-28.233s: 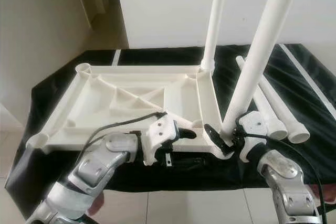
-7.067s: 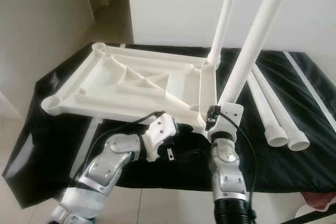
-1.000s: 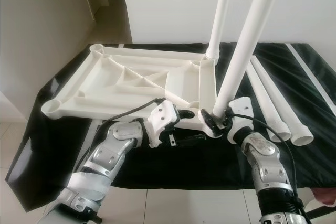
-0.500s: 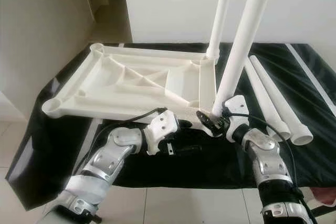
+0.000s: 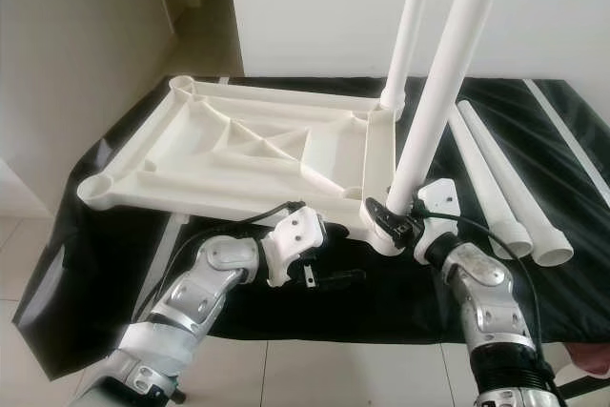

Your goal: Building children table

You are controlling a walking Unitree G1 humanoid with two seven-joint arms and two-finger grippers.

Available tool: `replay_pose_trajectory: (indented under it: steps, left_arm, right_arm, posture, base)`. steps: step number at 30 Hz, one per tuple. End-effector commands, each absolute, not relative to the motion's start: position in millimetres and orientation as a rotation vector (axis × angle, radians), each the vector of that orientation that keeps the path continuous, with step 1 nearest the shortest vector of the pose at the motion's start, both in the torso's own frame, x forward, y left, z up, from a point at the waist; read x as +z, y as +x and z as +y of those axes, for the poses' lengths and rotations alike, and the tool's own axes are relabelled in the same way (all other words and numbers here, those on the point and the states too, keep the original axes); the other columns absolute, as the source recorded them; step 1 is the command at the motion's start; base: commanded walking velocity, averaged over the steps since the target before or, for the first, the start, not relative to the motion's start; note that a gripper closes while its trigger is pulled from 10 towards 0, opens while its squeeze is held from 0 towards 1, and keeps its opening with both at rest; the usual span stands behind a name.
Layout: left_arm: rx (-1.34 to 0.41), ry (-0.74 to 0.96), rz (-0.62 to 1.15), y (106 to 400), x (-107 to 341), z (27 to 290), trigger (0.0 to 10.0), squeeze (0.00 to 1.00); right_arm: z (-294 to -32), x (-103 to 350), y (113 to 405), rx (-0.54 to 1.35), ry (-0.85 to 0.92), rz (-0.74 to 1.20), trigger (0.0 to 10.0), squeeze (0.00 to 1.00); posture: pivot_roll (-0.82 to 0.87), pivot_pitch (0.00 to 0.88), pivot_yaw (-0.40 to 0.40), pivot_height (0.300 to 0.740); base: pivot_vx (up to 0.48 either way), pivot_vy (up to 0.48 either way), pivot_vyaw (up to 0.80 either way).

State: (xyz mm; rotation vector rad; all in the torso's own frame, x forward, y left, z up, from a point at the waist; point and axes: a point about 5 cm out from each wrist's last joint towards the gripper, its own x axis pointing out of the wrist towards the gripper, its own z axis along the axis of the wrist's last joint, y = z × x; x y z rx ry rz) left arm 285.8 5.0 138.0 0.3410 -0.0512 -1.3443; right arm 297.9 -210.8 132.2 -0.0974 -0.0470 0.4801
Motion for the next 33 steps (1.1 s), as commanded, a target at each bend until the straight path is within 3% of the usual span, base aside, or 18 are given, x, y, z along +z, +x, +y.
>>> replay_pose_trajectory:
  steps: [1, 10, 17, 20, 24, 33]
  left_arm:
    - [-1.277, 0.355, -0.060, 288.0, 136.9, 6.3, 10.0, 0.00]
    - [-1.295, 0.354, -0.063, 283.2, 137.6, 3.5, 10.0, 0.00]
    - [-1.297, 0.320, -0.077, 279.0, 140.0, 2.3, 10.0, 0.00]
    - [-1.206, 0.291, -0.092, 289.5, 146.2, 5.0, 10.0, 0.00]
    - [-1.173, 0.275, -0.100, 292.9, 149.4, 8.7, 10.0, 0.00]
    - [-1.269, 0.337, -0.083, 279.7, 139.9, 9.5, 10.0, 0.00]
  right_arm:
    - [-204.7, 119.7, 294.9, 0.420, -0.071, 0.017, 10.0, 0.00]
    - [-190.5, 122.4, 296.9, 0.081, 0.068, 0.040, 10.0, 0.00]
    - [-188.6, 119.8, 293.7, -0.160, 0.045, 0.059, 10.0, 0.00]
    - [-186.0, 118.7, 291.2, -0.369, 0.090, 0.043, 10.0, 0.00]
    - [-174.8, 117.0, 289.6, -0.421, 0.162, 0.048, 10.0, 0.00]
    - [-171.9, 119.0, 288.9, -0.375, 0.130, 0.066, 10.0, 0.00]
  posture:
    - [-0.01, 0.000, 0.004, 0.740]
    - [-0.01, 0.000, 0.004, 0.740]
    - [0.01, 0.000, -0.008, 0.740]
    - [0.03, 0.000, -0.015, 0.740]
    - [0.04, 0.000, -0.016, 0.740]
    - [0.05, 0.000, -0.026, 0.740]
  base:
    - [0.000, 0.000, 0.00]
    - [0.000, 0.000, 0.00]
    - [0.000, 0.000, 0.00]
    - [0.000, 0.000, 0.00]
    - [0.000, 0.000, 0.00]
    - [0.000, 0.000, 0.00]
